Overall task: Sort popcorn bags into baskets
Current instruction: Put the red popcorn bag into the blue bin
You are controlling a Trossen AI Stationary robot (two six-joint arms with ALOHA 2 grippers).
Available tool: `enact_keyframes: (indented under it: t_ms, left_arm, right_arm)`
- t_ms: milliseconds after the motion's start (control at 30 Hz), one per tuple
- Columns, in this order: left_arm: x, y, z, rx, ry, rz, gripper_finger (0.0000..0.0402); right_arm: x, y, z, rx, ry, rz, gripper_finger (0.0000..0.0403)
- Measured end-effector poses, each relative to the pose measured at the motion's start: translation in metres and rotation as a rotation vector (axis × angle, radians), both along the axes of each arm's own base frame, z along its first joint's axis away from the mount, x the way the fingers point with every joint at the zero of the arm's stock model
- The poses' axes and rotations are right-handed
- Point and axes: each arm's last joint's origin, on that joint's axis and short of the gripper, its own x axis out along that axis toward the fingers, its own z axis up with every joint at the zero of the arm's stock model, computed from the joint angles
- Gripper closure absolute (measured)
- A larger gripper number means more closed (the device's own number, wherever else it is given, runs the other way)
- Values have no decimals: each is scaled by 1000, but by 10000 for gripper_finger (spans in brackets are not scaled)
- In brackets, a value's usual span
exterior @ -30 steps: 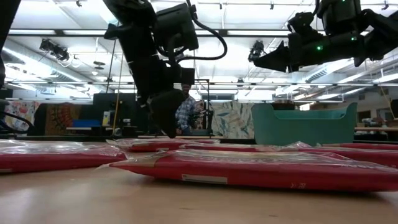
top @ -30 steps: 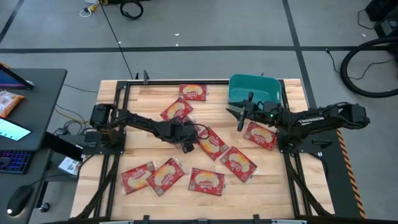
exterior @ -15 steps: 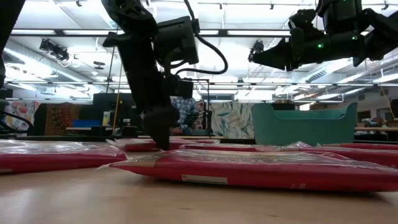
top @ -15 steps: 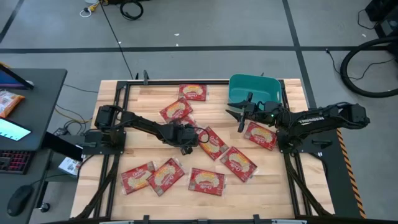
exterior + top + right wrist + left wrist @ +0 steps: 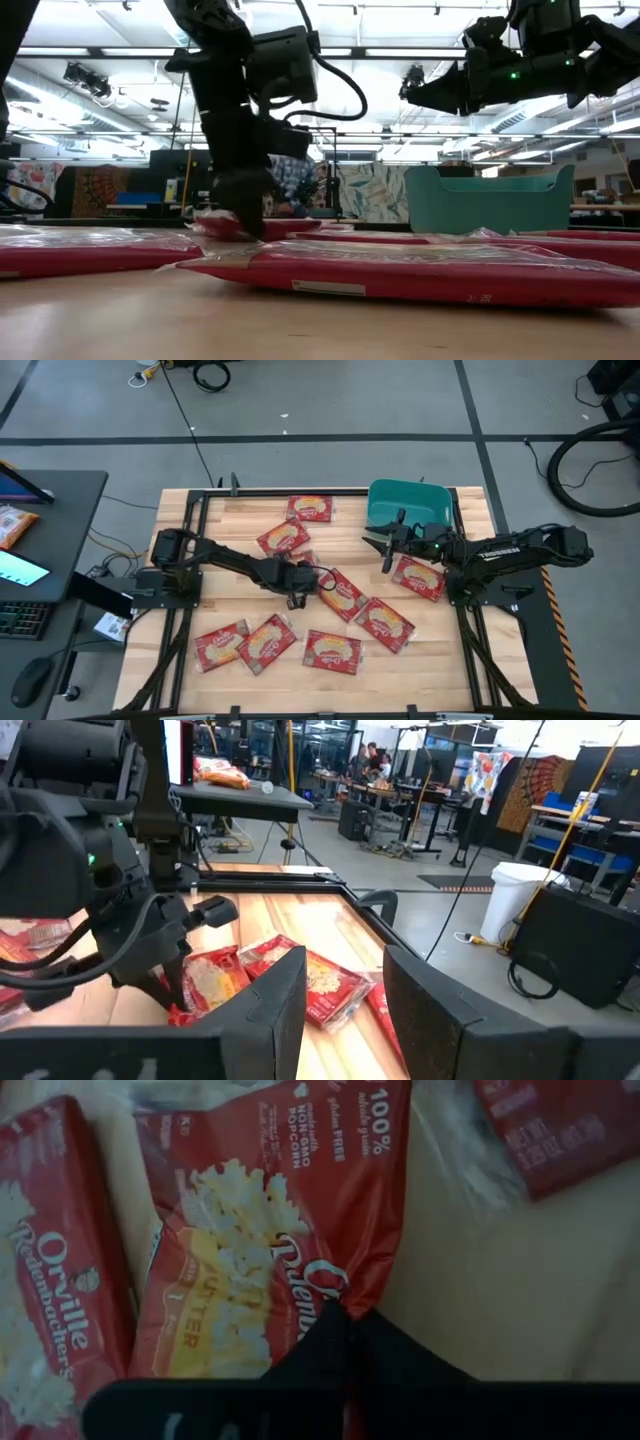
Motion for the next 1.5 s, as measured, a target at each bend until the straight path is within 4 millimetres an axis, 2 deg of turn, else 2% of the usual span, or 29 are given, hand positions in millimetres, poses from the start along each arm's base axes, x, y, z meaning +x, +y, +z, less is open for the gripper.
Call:
enact_keyframes:
  t_ms: [67,200,267,367,533,700,933,1300,1500]
  left_arm:
    - [-2,0,12,-9,12,-30,390]
    - [1,0,50,25,-31,-121,390]
    - [2,0,60,58,-42,-196,390]
    - [7,1,67,131,-49,-299,391]
    - [12,11,72,328,-15,-377,391]
    - [30,27,84,435,-142,-478,391]
    - [42,57,97,499,-270,-547,391]
    - [52,95,110,609,-419,-673,391]
    - [51,115,117,601,-544,-772,391]
  right_arm:
    - [0,0,0,1,1,0,263]
    - [0,0,-1,1,5,0,263]
    - [0,0,-1,1,6,0,263]
    - [0,1,-3,-11,34,3,263]
    - [6,8,0,-36,94,13,263]
    - [15,14,9,-58,229,-96,263]
    - [13,34,22,-104,261,-282,263]
    - [6,66,26,-191,265,-366,263]
    - [-1,72,35,-205,204,-605,263]
